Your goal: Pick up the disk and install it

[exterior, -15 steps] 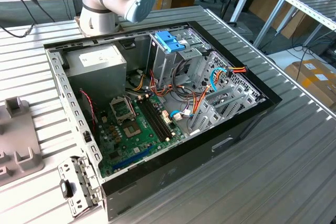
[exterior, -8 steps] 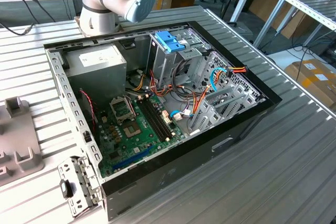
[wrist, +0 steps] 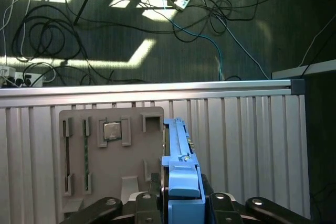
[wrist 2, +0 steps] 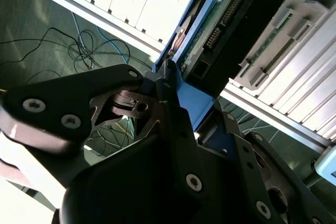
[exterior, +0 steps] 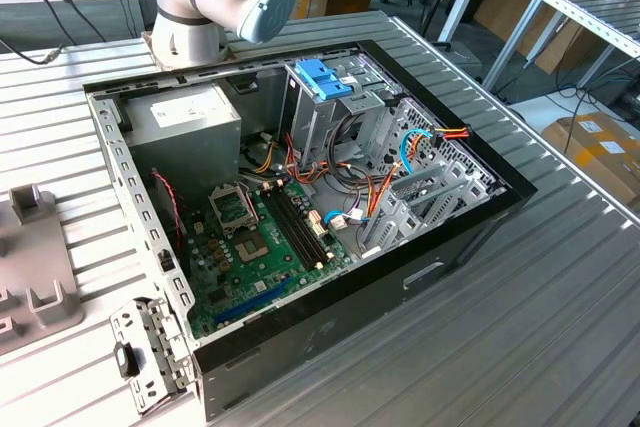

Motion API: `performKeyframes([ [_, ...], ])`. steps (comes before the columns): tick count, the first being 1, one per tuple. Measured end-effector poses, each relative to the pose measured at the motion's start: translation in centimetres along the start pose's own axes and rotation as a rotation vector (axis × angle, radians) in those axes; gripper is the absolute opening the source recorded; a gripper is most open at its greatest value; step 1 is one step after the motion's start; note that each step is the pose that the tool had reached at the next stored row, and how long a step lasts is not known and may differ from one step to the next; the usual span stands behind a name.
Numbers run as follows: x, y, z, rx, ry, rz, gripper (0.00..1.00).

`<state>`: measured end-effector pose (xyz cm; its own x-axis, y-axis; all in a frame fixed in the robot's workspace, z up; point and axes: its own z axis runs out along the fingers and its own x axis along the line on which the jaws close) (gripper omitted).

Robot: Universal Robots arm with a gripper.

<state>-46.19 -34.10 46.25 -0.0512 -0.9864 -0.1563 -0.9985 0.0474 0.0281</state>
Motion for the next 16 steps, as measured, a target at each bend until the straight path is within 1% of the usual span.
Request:
performKeyframes([
  [4,0.02,0.0,-0.01,-0.0001,0.0,0.0,0.37],
  [8,0.24,-0.01,-0.05,-0.0001,0.0,0.0,0.37],
  [10,0.43,-0.02,-0.07,0.0,-0.0001,0.0,0.37],
  [13,0.97,-0.05,-0.16,0.0,0.0,0.0,0.37],
  [16,1.2,-0.06,-0.2,0.0,0.0,0.0,0.37],
])
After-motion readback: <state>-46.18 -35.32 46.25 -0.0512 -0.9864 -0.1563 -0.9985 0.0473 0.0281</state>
